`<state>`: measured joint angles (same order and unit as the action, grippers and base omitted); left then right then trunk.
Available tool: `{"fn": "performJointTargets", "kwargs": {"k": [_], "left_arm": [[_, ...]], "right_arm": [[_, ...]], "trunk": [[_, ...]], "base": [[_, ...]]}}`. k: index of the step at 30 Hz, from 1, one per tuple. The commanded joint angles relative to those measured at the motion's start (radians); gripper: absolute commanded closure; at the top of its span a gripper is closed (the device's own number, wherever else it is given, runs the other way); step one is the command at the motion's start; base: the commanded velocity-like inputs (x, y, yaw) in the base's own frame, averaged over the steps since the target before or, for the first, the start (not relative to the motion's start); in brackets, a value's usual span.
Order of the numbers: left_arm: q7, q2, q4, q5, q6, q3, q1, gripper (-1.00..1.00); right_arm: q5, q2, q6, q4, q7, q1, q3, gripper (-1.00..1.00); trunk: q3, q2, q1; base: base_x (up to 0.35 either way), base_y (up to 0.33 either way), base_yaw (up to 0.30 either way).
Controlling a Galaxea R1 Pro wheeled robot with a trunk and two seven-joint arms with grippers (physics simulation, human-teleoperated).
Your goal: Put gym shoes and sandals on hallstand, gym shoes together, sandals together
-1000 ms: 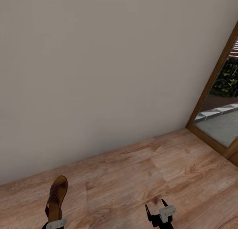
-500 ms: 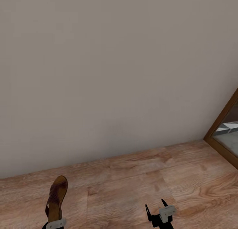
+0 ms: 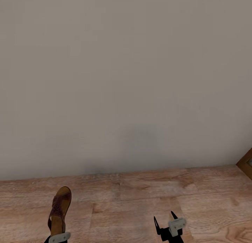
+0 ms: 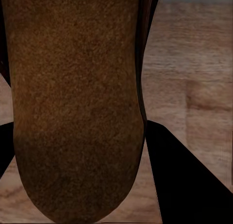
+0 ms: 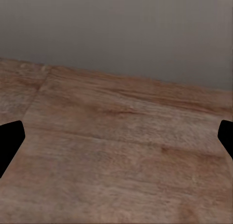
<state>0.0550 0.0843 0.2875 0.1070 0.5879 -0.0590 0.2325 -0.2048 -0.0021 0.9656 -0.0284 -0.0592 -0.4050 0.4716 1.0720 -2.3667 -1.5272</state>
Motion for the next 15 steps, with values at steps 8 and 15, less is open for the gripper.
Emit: {"fn": "performJointTargets", "kwargs": {"k": [8, 15], "left_arm": [[0.000, 0.000, -0.001, 0.010, 0.003, 0.002, 0.001, 1.00], [0.000, 0.000, -0.001, 0.014, 0.003, 0.001, 0.001, 1.00]], "right_arm": [[-0.004, 0.001, 0.001, -0.001, -0.006, 0.000, 0.009, -1.00], [-0.004, 0.002, 0.002, -0.001, -0.006, 0.000, 0.010, -1.00]], "trunk": [[-0.004, 0.000, 0.000], [-0.010, 0.000, 0.000]], "base": [[0.010, -0.263, 0.277], [-0.071, -0.249, 0.264]]}}
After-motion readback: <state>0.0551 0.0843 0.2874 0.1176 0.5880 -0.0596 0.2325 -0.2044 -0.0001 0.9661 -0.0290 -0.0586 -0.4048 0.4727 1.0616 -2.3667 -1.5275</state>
